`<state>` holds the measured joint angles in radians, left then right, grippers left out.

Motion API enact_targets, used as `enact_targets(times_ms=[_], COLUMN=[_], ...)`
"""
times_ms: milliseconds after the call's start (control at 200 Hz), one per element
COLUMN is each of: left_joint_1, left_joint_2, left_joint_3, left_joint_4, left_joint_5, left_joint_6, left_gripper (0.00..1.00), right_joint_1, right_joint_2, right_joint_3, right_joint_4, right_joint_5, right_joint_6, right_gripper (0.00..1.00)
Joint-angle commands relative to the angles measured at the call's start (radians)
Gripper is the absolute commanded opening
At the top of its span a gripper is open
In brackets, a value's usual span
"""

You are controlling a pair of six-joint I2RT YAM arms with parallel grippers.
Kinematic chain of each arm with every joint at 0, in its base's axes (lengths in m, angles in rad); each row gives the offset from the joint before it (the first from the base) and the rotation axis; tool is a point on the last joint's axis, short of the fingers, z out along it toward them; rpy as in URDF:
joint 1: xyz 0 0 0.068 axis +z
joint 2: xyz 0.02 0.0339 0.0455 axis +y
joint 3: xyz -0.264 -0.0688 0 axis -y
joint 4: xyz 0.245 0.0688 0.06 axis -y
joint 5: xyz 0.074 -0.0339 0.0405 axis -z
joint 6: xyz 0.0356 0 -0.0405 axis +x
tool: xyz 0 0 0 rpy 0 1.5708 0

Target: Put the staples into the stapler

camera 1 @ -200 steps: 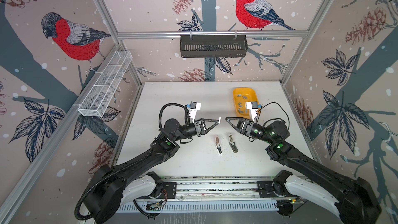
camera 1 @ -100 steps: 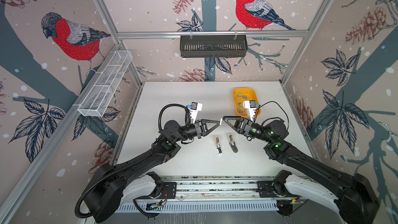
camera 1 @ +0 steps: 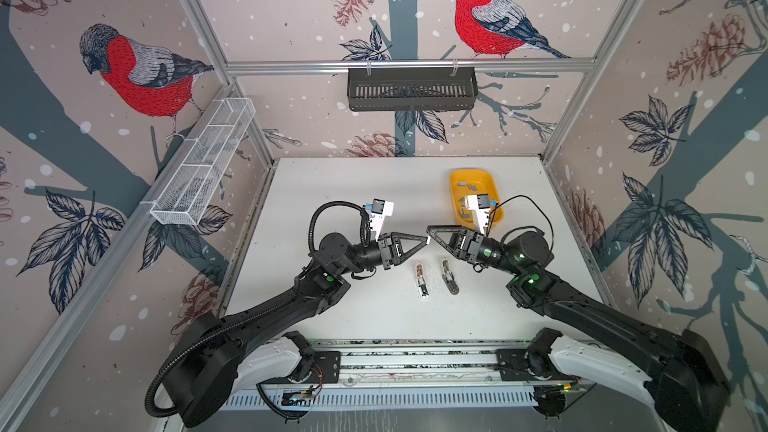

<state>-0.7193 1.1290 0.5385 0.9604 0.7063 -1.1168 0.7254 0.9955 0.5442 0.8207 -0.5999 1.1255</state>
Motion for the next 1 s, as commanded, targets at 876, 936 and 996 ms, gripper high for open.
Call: enact_targets(times_ms=[876,936,996], left_joint_1=[-0.009,-0.009,-0.009], left_joint_2=[-0.014,-0.015,-0.016], left_joint_3=[-0.002,-0.001,-0.002], left_joint_4=[0.05,0.04,0.038], left_joint_5=[-0.005,-0.007,-0.011], left_joint_6=[0.035,0.041,0.043], left_gripper=[0.0,0.0,0.0], right_joint_1=[0.014,0.014,0.014], right_joint_2=[0.015,0.015,0.014], right_joint_3=[0.008,0.009,0.009], right_joint_4=[0.052,0.048,0.043], right_joint_5=[0.017,0.017,0.017], right_joint_6=[0.005,0.002,0.001], right_gripper=[0.26,0.26,0.25])
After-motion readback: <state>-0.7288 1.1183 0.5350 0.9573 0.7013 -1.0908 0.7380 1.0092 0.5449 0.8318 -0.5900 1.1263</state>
